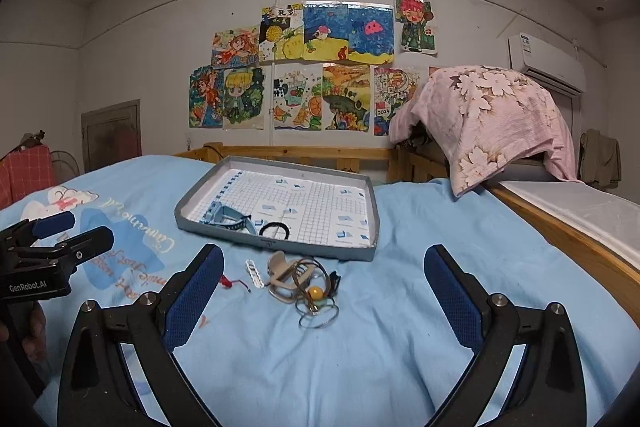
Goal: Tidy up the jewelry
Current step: 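Withdraw the left tool from the tray back over the jewelry, then lower the left tool onto the red string bracelet and close, then carry the red bracelet into the tray beside the watch and release, then withdraw the left tool from the tray over the remaining jewelry, then close left tool on white hair clips while right tool grasps brown beaded cord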
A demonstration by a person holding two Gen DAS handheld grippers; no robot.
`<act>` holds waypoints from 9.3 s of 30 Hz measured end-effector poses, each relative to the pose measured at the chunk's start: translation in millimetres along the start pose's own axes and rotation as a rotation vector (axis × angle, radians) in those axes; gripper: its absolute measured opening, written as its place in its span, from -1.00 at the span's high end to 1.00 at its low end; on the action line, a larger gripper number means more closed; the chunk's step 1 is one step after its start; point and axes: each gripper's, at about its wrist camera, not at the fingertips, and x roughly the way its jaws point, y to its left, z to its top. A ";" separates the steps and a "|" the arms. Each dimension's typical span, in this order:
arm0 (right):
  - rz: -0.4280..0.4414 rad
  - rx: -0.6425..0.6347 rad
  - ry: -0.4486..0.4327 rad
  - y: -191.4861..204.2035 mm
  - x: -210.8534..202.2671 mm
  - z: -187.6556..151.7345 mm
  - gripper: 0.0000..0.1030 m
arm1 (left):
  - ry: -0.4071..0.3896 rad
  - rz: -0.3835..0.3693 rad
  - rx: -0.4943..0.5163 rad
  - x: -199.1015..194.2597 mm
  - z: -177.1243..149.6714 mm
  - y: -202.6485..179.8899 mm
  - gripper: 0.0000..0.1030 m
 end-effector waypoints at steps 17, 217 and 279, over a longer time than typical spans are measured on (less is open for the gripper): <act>-0.001 0.006 -0.016 -7.4 18.8 17.3 -0.91 | 0.072 -0.001 -0.037 28.3 7.8 2.3 -1.00; -0.038 0.021 0.008 -25.7 12.5 -4.5 -0.97 | -0.034 -0.034 0.065 18.8 1.2 -18.5 -1.00; 0.201 0.043 0.447 -1.7 160.9 -54.3 0.44 | 0.506 -0.370 -0.091 242.8 -5.9 -28.9 -0.29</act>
